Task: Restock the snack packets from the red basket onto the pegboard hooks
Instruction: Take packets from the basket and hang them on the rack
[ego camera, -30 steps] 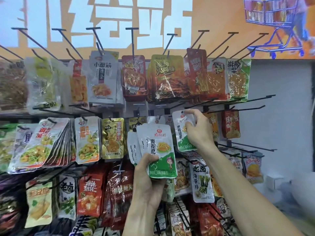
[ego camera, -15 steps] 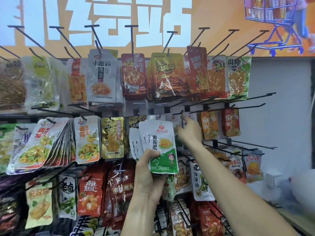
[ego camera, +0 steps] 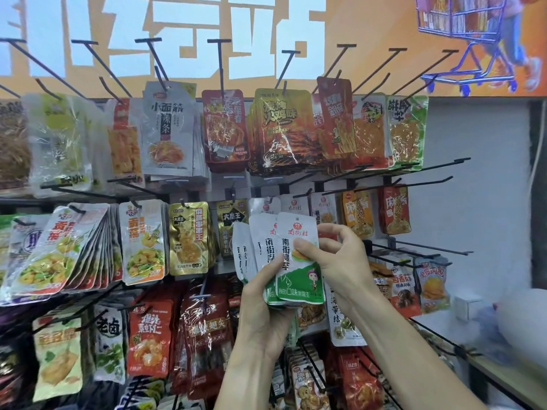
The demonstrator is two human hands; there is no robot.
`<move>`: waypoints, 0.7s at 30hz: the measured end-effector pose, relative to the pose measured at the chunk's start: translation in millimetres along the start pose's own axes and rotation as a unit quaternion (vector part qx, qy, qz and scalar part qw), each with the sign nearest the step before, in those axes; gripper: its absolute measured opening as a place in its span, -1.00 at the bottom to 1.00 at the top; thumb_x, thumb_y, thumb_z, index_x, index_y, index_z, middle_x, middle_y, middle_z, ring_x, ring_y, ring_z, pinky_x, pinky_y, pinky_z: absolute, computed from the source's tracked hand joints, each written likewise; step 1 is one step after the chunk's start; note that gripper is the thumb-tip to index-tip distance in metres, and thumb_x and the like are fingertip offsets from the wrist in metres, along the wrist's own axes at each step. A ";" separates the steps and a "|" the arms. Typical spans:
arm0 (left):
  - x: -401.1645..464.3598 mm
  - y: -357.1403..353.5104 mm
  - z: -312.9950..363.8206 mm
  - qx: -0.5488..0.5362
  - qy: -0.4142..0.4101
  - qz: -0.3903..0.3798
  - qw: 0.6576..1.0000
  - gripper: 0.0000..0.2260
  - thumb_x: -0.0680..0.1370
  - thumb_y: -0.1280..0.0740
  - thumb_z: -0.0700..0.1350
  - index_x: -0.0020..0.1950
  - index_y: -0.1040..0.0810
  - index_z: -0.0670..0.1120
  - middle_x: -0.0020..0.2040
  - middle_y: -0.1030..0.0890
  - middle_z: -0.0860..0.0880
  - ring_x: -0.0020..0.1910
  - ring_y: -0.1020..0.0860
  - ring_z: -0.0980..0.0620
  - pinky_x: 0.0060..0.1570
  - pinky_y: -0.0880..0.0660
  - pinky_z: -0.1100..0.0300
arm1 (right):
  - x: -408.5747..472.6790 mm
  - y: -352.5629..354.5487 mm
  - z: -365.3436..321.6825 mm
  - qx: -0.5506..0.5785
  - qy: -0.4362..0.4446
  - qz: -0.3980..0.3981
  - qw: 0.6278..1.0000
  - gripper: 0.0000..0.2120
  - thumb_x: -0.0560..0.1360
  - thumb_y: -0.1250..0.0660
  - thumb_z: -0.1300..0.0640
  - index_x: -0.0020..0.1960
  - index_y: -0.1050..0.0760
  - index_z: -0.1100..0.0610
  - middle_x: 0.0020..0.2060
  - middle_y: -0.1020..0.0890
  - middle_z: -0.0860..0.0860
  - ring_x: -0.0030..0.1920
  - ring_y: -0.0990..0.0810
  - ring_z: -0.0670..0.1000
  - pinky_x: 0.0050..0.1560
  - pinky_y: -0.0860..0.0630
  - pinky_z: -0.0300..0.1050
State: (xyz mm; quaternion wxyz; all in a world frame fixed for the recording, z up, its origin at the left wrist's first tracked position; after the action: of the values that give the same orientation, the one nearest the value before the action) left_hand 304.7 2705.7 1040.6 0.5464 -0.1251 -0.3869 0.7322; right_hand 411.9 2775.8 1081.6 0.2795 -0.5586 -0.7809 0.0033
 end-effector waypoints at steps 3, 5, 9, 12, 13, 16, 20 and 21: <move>0.3 -0.6 -0.4 -0.012 -0.012 -0.001 1.000 -0.59 0.47 -0.43 -0.16 0.30 -0.65 -0.24 0.17 -0.71 -0.28 -0.07 -0.71 -0.17 -0.17 -0.67 0.03 | -0.3 5.6 1.2 0.006 0.006 -0.001 1.000 -0.52 0.46 -0.54 0.34 0.29 -0.42 0.17 -0.08 -0.77 0.12 -0.11 -0.77 0.15 -0.22 -0.72 0.04; 0.9 -0.3 -0.1 0.001 -0.014 0.006 1.000 -0.68 0.46 -0.42 -0.18 0.18 -0.70 -0.24 0.12 -0.72 -0.27 -0.12 -0.71 -0.15 -0.21 -0.66 0.05 | 4.4 9.3 -1.7 0.011 0.014 -0.001 1.000 -0.58 0.50 -0.49 0.35 0.28 -0.45 0.15 -0.03 -0.76 0.12 -0.07 -0.77 0.14 -0.18 -0.72 0.07; 1.6 -1.1 4.1 0.029 -0.021 0.019 0.999 -0.87 0.46 -0.43 -0.18 -0.12 -0.73 -0.22 -0.06 -0.70 -0.26 -0.23 -0.66 -0.12 -0.19 -0.59 0.02 | 33.2 11.7 -18.5 -0.063 0.090 0.021 0.994 -0.66 0.57 -0.45 0.26 0.19 -0.55 -0.14 0.21 -0.69 0.01 0.24 -0.67 0.12 0.21 -0.63 0.24; 1.3 -0.9 8.3 0.029 -0.028 0.028 0.999 -0.85 0.48 -0.40 -0.20 -0.02 -0.64 -0.26 -0.12 -0.70 -0.29 -0.22 -0.69 -0.16 -0.13 -0.64 0.02 | 50.7 7.0 -25.9 -0.118 0.126 0.017 0.985 -0.65 0.58 -0.45 0.22 0.21 -0.55 -0.18 0.27 -0.65 -0.06 0.34 -0.59 0.07 0.38 -0.52 0.22; 0.4 -1.2 9.3 0.032 -0.028 0.027 0.999 -0.83 0.48 -0.41 -0.19 0.00 -0.63 -0.26 -0.12 -0.70 -0.31 -0.20 -0.70 -0.17 -0.08 -0.63 0.00 | 53.9 6.1 -26.7 -0.129 0.131 0.016 0.983 -0.65 0.59 -0.44 0.23 0.27 -0.55 -0.13 0.29 -0.63 -0.07 0.35 -0.57 0.04 0.41 -0.50 0.18; -1.6 -1.2 11.3 0.033 -0.031 0.032 0.998 -0.82 0.47 -0.41 -0.19 0.01 -0.62 -0.27 -0.13 -0.70 -0.32 -0.19 -0.69 -0.20 0.02 -0.58 -0.05 | 60.8 6.6 -28.1 -0.164 0.126 0.017 0.978 -0.59 0.59 -0.44 0.26 0.41 -0.53 0.05 0.35 -0.58 -0.06 0.39 -0.51 -0.02 0.46 -0.45 0.09; -2.5 0.1 12.2 0.029 -0.029 0.034 0.999 -0.80 0.49 -0.40 -0.20 0.04 -0.61 -0.29 -0.14 -0.70 -0.31 -0.19 -0.69 -0.20 0.03 -0.56 -0.07 | 65.0 6.1 -32.2 -0.191 0.133 0.014 0.972 -0.55 0.59 -0.43 0.27 0.46 -0.50 0.09 0.39 -0.56 -0.05 0.41 -0.48 -0.06 0.45 -0.41 -0.05; -2.8 0.0 12.5 0.030 -0.029 0.034 0.999 -0.80 0.48 -0.41 -0.21 0.04 -0.61 -0.29 -0.14 -0.70 -0.31 -0.18 -0.69 -0.20 0.04 -0.55 -0.07 | 65.5 5.9 -34.5 -0.197 0.137 0.013 0.971 -0.54 0.59 -0.43 0.27 0.47 -0.49 0.10 0.40 -0.56 -0.05 0.41 -0.47 -0.06 0.43 -0.40 -0.09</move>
State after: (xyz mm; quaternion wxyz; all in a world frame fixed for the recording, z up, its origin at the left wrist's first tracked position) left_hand 298.2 2697.8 1048.4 0.5131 -0.1002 -0.3764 0.7648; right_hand 417.9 2824.7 1137.1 0.2682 -0.6081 -0.7131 -0.2233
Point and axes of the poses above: each hand's wrist, its own x-axis towards the middle knuckle, its own y-axis out of the back of the hand, z = x × y, the point moved 4 cm from there along x, towards the middle knuckle
